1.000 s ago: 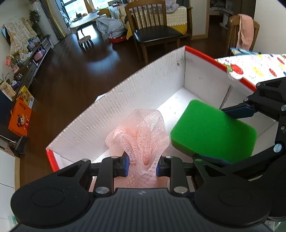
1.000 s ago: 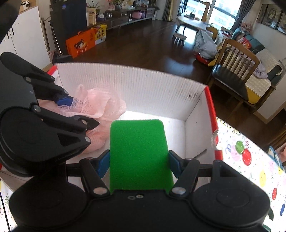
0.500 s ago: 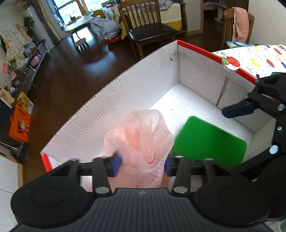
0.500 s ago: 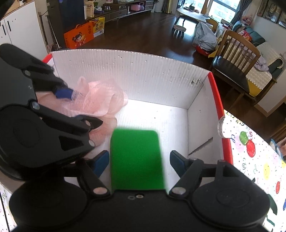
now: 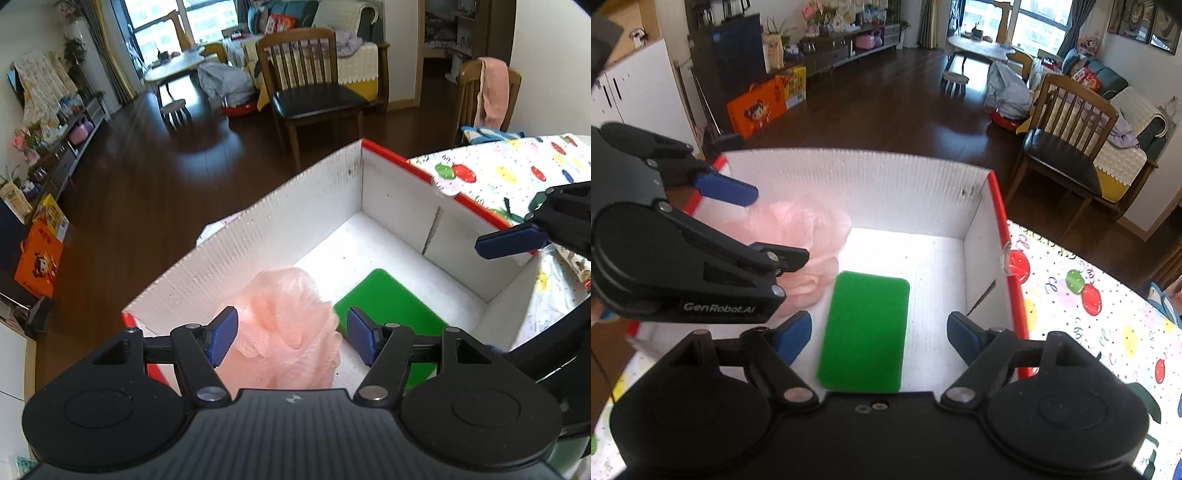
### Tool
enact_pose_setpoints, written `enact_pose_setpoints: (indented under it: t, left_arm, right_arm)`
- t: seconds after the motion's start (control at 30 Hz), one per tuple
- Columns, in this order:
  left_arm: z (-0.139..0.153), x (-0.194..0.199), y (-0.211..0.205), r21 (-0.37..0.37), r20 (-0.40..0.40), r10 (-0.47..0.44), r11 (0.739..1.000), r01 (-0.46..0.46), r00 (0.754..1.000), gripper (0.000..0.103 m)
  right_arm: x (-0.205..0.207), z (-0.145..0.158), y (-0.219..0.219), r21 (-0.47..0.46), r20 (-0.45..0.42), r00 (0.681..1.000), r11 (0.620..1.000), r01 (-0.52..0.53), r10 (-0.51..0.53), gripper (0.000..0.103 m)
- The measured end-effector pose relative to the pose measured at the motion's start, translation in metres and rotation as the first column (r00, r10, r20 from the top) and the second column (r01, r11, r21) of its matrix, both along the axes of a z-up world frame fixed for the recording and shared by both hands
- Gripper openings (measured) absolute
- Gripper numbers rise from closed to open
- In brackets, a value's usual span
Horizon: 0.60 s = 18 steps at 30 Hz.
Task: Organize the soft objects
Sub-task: 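Lower and release the bath puff with the left tool while the right tool drops the sponge, then move both tools back toward the white towel and bubble wrap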
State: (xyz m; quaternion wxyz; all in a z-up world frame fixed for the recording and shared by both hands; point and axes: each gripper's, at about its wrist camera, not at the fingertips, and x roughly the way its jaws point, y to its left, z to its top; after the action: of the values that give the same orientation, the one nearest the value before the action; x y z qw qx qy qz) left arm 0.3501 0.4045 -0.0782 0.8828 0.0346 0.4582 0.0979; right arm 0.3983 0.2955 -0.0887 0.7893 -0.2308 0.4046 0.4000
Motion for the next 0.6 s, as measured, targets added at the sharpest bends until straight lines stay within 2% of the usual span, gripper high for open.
enact_pose_setpoints:
  t: [0.33, 0.6]
  left_arm:
    - [0.046, -0.043, -0.027, -0.036, 0.121, -0.003, 0.999, 0.008, 0.993, 0.065]
    - [0.082, -0.084, -0.064, -0.051, 0.225, 0.0, 0.999, 0.012, 0.974, 0.065]
  right_arm:
    - [-0.013, 0.049, -0.049, 0.125, 0.011, 1.0, 0.992, 0.026, -0.027, 0.085]
    - [-0.034, 0.084, -0.095, 0.22, 0.024, 0.998, 0.974, 0.045, -0.052, 0.087]
